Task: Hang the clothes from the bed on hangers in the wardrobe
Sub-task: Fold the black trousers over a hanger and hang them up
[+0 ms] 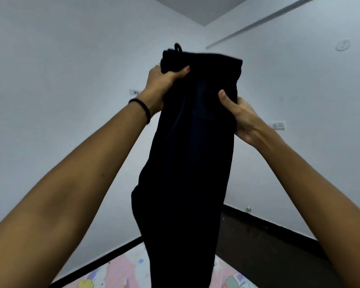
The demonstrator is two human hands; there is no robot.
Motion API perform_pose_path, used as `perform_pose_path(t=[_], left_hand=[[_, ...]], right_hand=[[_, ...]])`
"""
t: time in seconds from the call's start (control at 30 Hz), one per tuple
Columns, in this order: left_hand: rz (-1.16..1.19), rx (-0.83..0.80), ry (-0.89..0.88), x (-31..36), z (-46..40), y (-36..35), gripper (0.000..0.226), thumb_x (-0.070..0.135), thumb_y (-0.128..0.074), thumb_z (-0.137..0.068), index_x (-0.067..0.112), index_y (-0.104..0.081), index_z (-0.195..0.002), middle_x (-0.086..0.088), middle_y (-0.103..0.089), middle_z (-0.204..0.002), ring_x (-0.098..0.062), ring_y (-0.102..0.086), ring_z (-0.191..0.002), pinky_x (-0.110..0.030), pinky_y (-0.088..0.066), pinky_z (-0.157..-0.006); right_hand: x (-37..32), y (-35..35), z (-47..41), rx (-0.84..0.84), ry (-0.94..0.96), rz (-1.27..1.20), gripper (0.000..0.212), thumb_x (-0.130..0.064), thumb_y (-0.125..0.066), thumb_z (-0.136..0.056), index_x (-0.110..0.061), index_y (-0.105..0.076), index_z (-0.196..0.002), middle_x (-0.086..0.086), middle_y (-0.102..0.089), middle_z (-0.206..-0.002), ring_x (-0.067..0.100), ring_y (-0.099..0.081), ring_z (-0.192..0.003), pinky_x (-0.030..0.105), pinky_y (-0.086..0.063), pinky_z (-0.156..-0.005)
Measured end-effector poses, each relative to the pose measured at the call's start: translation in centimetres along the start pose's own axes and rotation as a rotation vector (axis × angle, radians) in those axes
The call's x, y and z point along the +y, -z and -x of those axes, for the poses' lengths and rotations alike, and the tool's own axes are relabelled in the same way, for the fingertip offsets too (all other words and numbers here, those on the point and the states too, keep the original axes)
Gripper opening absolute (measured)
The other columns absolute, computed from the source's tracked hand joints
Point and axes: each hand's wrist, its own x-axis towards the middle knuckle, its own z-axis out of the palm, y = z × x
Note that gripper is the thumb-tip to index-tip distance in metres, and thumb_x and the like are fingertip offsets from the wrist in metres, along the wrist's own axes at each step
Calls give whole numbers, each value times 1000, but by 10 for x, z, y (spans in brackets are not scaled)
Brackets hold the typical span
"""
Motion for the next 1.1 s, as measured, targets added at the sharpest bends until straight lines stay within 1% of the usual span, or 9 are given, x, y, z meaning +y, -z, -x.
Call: perform_pose_path(t=[0.13, 0.3, 0.37, 0.63, 0.73, 0.83, 0.9, 1.0, 1.1], left_hand=[[-41, 33, -31, 10, -4, -2, 39, 2, -77, -77, -8, -63, -111, -21, -71, -100, -29, -71, -86, -36, -59, -74], [-97, 35, -81, 21, -2, 1, 24, 3, -74, -80, 3, -59, -99, -15, -69, -96, -28, -71, -87, -39, -59, -77], [-124, 47, -101, 24, -1, 3, 21, 5, -72, -83, 10, -54, -92, -11, -67, -95, -24, -71, -85, -38, -60, -74], [-164, 155, -50, 15, -10, 37, 25, 11, -74, -83, 14, -50, -90, -7, -65, -93, -21, -68, -84, -37, -60, -73], [-200, 249, 45, 1, -13, 55, 29, 19, -77, -79, 14, -52, -93, -6, -64, -95, -21, -66, -86, -38, -59, -77], [-193, 326, 170, -23, -14, 70, 45, 20, -79, -77, 6, -48, -106, -8, -62, -105, -25, -65, -94, -40, -58, -81], [-187, 326, 289, -46, -10, 73, 38, 15, -71, -85, 7, -40, -106, -9, -57, -102, -26, -62, -97, -40, -57, -82], [-314, 144, 582, -74, 5, 74, 11, 16, -53, -96, 6, -54, -102, -10, -62, -100, -29, -61, -108, -38, -54, -77], [-621, -122, 843, -89, 25, 77, 46, 35, -49, -99, 8, -39, -135, -17, -52, -129, -32, -52, -118, -47, -40, -99]], right_hand=[[81, -2, 37, -78, -96, 7, 83, -44, -90, -52, -12, -60, -122, 3, -69, -116, 19, -66, -107, 25, -52, -86], [192, -5, 100, -261, -400, -101, 46, -4, -73, -80, -15, -59, -123, 9, -65, -123, 22, -62, -113, 32, -48, -100], [217, -8, 119, -327, -471, -107, 48, 4, -66, -85, -13, -56, -128, 9, -64, -126, 23, -60, -116, 32, -46, -102], [195, -24, 138, -174, -611, -153, 37, -16, -65, -87, -15, -59, -124, 2, -70, -114, 17, -67, -104, 29, -53, -90], [168, -30, 149, -163, -627, -328, 49, -18, -70, -79, -5, -60, -125, 10, -68, -118, 22, -68, -103, 29, -57, -80], [145, -43, 160, -229, -629, -422, 78, -31, -95, -48, -2, -68, -115, 14, -67, -119, 24, -67, -104, 29, -57, -76], [131, -51, 163, -250, -577, -483, 75, -33, -97, -37, -5, -75, -103, 13, -69, -114, 22, -69, -100, 27, -57, -73], [108, -61, 160, -226, -474, -578, 44, -32, -86, -53, -7, -79, -89, 9, -73, -101, 18, -71, -92, 25, -57, -68], [96, -62, 146, -132, -400, -585, 32, -37, -58, -75, -13, -80, -77, 4, -75, -91, 15, -71, -86, 24, -57, -72]])
